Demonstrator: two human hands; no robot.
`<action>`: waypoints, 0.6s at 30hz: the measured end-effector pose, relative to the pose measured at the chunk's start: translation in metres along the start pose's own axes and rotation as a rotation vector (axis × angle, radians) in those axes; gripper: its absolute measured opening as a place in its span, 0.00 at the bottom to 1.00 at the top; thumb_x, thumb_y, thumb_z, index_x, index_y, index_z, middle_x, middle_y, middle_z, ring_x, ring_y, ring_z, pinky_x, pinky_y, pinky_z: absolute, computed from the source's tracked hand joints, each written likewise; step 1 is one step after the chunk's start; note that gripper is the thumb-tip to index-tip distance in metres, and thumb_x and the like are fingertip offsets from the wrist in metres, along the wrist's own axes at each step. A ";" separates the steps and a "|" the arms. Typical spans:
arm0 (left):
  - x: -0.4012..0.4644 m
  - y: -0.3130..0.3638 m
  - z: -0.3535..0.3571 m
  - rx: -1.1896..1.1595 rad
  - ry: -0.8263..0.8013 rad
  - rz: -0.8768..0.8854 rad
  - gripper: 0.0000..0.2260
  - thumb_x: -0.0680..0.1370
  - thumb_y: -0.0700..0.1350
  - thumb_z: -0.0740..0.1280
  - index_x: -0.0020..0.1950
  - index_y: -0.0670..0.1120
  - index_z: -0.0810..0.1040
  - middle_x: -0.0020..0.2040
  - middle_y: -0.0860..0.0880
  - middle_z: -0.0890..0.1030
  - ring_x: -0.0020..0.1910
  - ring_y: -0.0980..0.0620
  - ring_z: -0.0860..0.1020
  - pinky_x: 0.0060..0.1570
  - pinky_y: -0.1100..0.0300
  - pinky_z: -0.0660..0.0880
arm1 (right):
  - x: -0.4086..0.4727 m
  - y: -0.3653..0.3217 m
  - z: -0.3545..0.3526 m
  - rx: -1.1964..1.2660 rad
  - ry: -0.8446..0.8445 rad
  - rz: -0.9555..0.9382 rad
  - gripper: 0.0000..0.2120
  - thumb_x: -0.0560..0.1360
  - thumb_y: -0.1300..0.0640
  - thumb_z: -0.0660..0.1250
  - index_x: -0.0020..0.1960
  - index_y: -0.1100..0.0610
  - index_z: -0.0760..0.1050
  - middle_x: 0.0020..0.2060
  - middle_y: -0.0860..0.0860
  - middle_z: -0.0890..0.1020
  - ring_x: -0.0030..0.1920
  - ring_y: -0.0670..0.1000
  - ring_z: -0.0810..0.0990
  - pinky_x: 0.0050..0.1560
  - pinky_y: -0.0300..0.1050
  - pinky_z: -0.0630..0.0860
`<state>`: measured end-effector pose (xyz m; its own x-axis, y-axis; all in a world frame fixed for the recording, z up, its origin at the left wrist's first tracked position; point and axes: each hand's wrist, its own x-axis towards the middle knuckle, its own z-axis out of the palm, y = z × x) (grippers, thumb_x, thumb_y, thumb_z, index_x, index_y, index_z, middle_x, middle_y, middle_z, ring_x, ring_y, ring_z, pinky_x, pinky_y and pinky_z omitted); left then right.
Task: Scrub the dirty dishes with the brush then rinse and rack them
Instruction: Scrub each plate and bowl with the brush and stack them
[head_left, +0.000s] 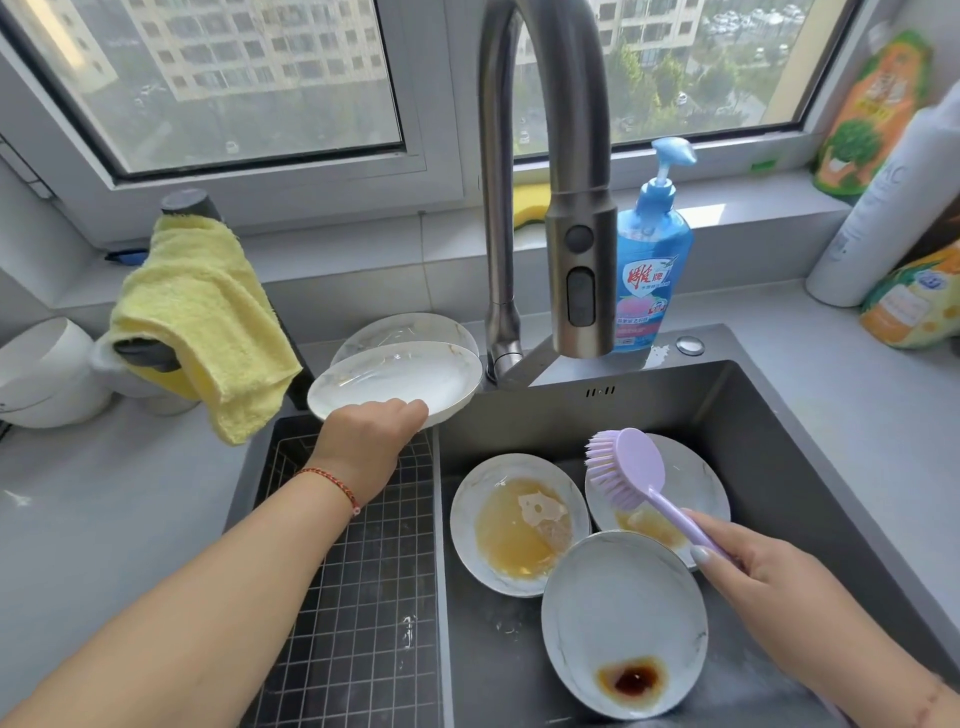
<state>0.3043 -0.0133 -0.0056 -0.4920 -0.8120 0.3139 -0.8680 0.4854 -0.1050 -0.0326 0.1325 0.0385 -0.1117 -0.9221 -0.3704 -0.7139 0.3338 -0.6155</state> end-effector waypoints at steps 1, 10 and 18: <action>0.001 0.000 0.000 -0.003 0.001 0.001 0.17 0.57 0.29 0.80 0.40 0.41 0.79 0.26 0.45 0.75 0.19 0.47 0.72 0.21 0.62 0.71 | 0.001 0.001 0.000 -0.008 -0.003 0.004 0.18 0.79 0.49 0.59 0.61 0.26 0.67 0.45 0.39 0.83 0.45 0.43 0.80 0.48 0.41 0.77; 0.004 -0.005 0.011 -0.034 -0.037 0.002 0.17 0.59 0.30 0.81 0.40 0.41 0.78 0.27 0.46 0.75 0.21 0.48 0.72 0.22 0.62 0.71 | 0.005 0.002 0.001 -0.006 -0.009 0.005 0.18 0.79 0.48 0.58 0.60 0.25 0.68 0.43 0.38 0.83 0.43 0.46 0.81 0.44 0.42 0.78; 0.009 -0.003 0.022 -0.041 -0.047 -0.052 0.18 0.58 0.30 0.82 0.38 0.41 0.76 0.27 0.46 0.74 0.22 0.50 0.67 0.22 0.62 0.70 | 0.005 0.003 0.003 0.000 -0.015 0.007 0.17 0.79 0.47 0.59 0.62 0.26 0.68 0.46 0.37 0.83 0.47 0.45 0.81 0.48 0.42 0.78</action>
<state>0.3007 -0.0290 -0.0235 -0.4502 -0.8500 0.2734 -0.8893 0.4546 -0.0510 -0.0328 0.1294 0.0325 -0.1064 -0.9166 -0.3854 -0.7131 0.3404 -0.6128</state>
